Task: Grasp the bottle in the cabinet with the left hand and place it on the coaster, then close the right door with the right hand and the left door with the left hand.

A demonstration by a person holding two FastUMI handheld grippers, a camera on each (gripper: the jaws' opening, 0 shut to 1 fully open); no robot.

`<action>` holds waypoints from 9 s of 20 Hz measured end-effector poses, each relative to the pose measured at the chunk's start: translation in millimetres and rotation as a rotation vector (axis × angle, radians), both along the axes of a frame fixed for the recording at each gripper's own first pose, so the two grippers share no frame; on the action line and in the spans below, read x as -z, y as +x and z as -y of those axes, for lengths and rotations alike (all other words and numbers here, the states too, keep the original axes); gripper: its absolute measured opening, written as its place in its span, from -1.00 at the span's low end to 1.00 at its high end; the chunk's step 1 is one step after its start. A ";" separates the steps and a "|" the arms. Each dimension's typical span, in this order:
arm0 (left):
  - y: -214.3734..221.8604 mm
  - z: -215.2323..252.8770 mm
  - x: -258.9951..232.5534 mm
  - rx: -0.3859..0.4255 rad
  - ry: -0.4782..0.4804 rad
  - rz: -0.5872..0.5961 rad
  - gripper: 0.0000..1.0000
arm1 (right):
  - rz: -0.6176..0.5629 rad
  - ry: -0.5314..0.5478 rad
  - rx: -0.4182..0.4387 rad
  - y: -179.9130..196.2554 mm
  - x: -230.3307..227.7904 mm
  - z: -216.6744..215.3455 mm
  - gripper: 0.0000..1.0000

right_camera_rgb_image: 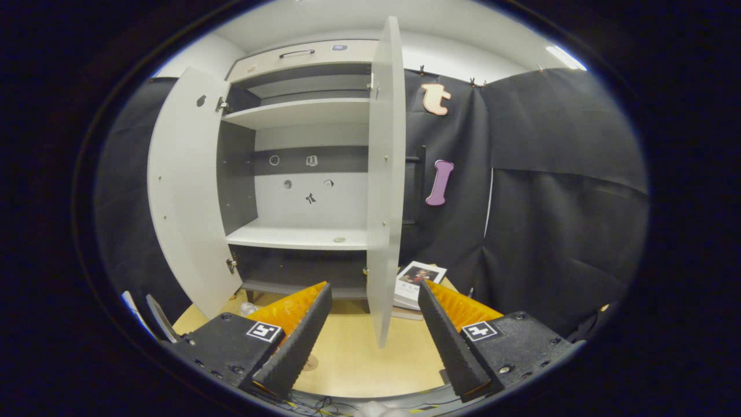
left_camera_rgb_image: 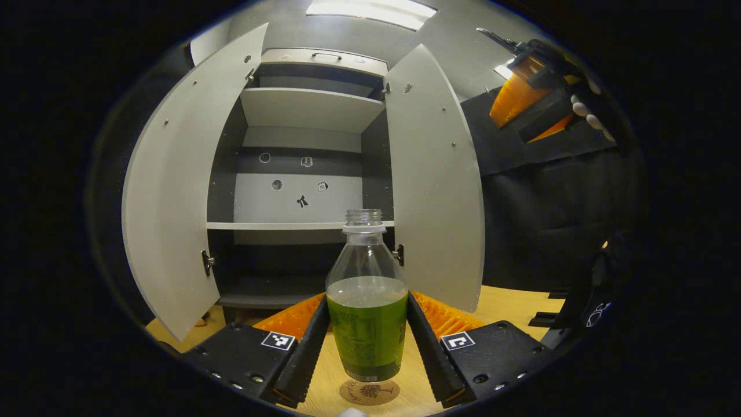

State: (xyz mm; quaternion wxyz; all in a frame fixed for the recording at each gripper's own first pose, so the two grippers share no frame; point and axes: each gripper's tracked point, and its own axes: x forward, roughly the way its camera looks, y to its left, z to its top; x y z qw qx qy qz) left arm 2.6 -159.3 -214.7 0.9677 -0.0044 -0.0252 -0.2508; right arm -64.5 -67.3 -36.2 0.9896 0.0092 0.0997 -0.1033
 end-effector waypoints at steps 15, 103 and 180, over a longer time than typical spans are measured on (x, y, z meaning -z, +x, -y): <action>13.4 7.8 80.7 -0.002 0.025 -0.061 0.53 | -0.094 -0.061 -0.011 -13.3 16.9 -3.3 0.96; -52.6 -233.1 -190.1 -0.618 0.014 -0.119 0.87 | 0.159 -0.021 -0.372 135.5 -91.9 -63.5 1.00; -17.8 -198.5 -206.6 -0.471 0.011 -0.096 0.93 | 0.103 0.019 -0.202 52.1 -34.4 -71.8 0.99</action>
